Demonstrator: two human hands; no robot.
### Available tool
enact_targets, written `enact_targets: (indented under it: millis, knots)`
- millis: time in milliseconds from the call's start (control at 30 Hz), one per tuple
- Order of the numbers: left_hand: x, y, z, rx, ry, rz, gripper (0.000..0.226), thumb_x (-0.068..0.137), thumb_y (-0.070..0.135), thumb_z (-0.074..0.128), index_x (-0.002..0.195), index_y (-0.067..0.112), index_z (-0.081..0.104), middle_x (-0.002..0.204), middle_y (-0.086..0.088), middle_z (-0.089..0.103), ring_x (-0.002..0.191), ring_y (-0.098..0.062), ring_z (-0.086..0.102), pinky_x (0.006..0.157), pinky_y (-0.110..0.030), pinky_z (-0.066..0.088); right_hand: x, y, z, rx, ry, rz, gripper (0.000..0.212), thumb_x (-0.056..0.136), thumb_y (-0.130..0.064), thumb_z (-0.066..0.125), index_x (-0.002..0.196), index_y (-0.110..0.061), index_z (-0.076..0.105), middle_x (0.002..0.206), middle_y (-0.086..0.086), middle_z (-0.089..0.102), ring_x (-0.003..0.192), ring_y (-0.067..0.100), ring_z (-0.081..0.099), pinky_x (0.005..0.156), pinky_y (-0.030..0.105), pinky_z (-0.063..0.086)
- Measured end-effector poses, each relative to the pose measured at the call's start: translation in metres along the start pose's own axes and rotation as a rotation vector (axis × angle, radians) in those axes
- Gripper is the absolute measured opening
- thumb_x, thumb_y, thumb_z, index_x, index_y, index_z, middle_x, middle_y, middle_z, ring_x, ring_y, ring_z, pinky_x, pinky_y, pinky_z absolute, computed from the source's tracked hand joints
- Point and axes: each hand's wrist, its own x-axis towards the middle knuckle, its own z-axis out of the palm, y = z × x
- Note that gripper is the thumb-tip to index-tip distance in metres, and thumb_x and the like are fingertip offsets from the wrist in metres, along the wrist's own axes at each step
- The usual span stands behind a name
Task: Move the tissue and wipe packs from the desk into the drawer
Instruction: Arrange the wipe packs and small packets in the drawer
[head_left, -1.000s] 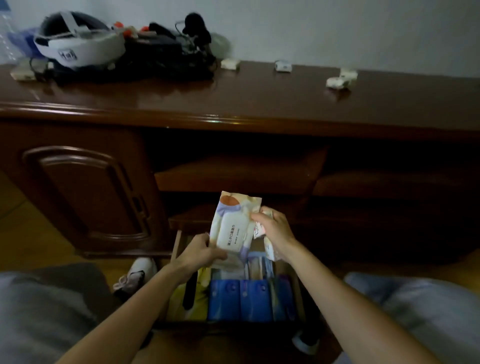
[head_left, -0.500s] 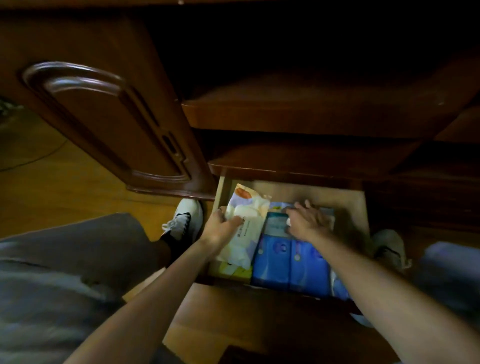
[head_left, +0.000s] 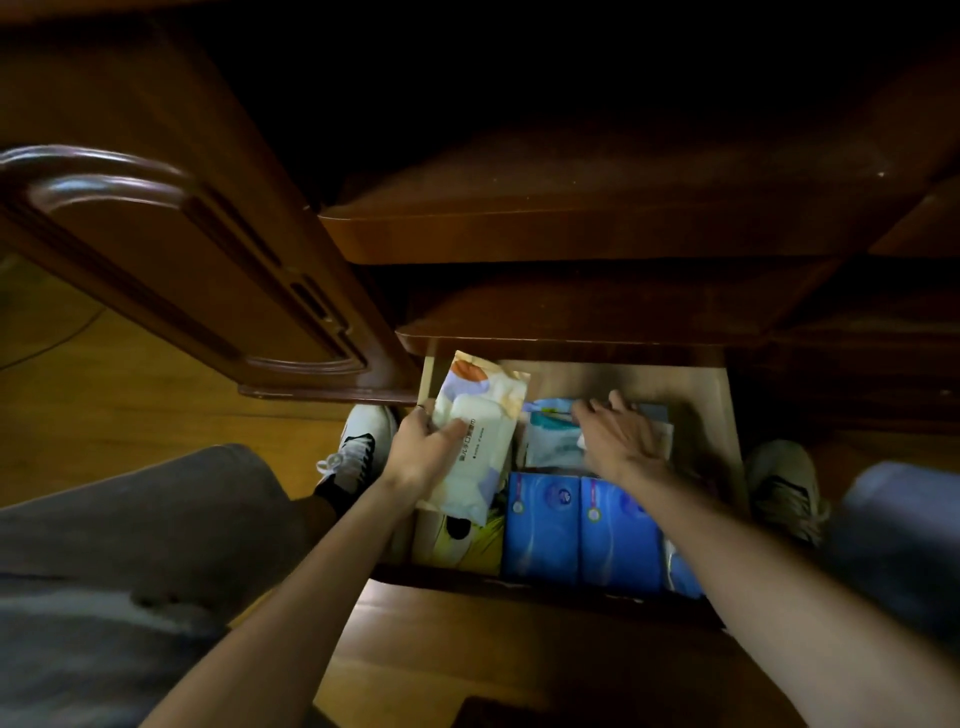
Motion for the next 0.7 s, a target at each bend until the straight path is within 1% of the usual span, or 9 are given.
enact_targets:
  millis: [100,167,233,300,400,467,500,567,700]
  knots:
    - [0.002,0.007,0.001,0.100,-0.009,0.077,0.014,0.086,0.031,0.061,0.096,0.020,0.060,0.093,-0.005,0.071,0.080,-0.021,0.068,0.071,-0.039,0.059,-0.011,0.014,-0.007,0.100,0.007,0.056,0.044,0.085,-0.033,0.067,0.124,-0.026,0.047,0.124,0.003,0.063,0.122,0.028,0.046,0.085,0.043,0.045]
    - [0.005,0.017,0.008,0.263,-0.005,0.151,0.016,0.083,0.040,0.052,0.083,0.024,0.054,0.078,0.000,0.066,0.066,-0.017,0.062,0.057,-0.031,0.048,-0.021,0.031,-0.017,0.180,0.014,0.103,0.035,0.086,-0.034,0.065,0.115,-0.030,0.047,0.112,0.004,0.067,0.113,0.028,0.053,0.073,0.037,0.041]
    - [0.012,0.027,0.022,0.497,-0.032,0.255,0.023,0.087,0.047,0.045,0.081,0.026,0.051,0.075,0.003,0.064,0.065,-0.015,0.062,0.052,-0.028,0.041,-0.031,0.049,-0.031,0.217,0.036,0.152,0.036,0.084,-0.034,0.066,0.115,-0.031,0.048,0.109,0.005,0.068,0.110,0.029,0.056,0.068,0.033,0.037]
    - [0.022,0.034,0.045,0.675,-0.120,0.364,0.021,0.095,0.045,0.043,0.084,0.028,0.050,0.074,0.003,0.064,0.062,-0.013,0.062,0.049,-0.027,0.042,-0.042,0.067,-0.045,0.203,0.018,0.179,0.037,0.084,-0.030,0.064,0.118,-0.032,0.050,0.113,0.007,0.068,0.114,0.032,0.055,0.069,0.033,0.036]
    - [0.034,0.041,0.089,0.895,-0.260,0.490,0.021,0.101,0.035,0.039,0.101,0.021,0.054,0.082,-0.001,0.066,0.067,-0.017,0.061,0.057,-0.032,0.045,-0.061,0.090,-0.055,0.152,0.013,0.223,0.033,0.082,-0.030,0.061,0.114,-0.032,0.053,0.117,0.003,0.067,0.114,0.030,0.053,0.069,0.034,0.037]
    - [0.044,0.044,0.116,0.977,-0.330,0.522,0.023,0.104,0.029,0.036,0.113,0.018,0.055,0.092,-0.004,0.066,0.074,-0.018,0.060,0.065,-0.036,0.048,-0.074,0.099,-0.056,0.128,0.062,0.252,0.036,0.080,-0.038,0.061,0.115,-0.031,0.056,0.119,-0.001,0.067,0.116,0.029,0.049,0.071,0.035,0.037]
    - [0.049,0.045,0.129,0.999,-0.347,0.521,0.022,0.105,0.027,0.035,0.113,0.019,0.055,0.097,-0.005,0.066,0.079,-0.019,0.061,0.072,-0.038,0.051,-0.080,0.103,-0.055,0.116,0.079,0.257,0.038,0.079,-0.043,0.061,0.115,-0.031,0.056,0.120,-0.002,0.066,0.116,0.029,0.048,0.073,0.036,0.037]
    - [0.058,0.044,0.150,1.006,-0.343,0.518,0.022,0.105,0.025,0.035,0.112,0.023,0.056,0.108,-0.008,0.066,0.092,-0.022,0.063,0.088,-0.044,0.052,-0.087,0.109,-0.049,0.095,0.083,0.264,0.043,0.078,-0.048,0.064,0.116,-0.029,0.056,0.122,-0.001,0.065,0.116,0.029,0.047,0.074,0.035,0.038]
    - [0.075,0.037,0.176,1.011,-0.261,0.571,0.035,0.104,0.025,0.035,0.133,0.019,0.054,0.132,-0.012,0.058,0.122,-0.029,0.052,0.109,-0.049,0.037,-0.089,0.121,-0.035,0.134,0.089,0.330,0.044,0.079,-0.045,0.065,0.117,-0.025,0.056,0.123,0.002,0.063,0.119,0.031,0.046,0.079,0.037,0.041]
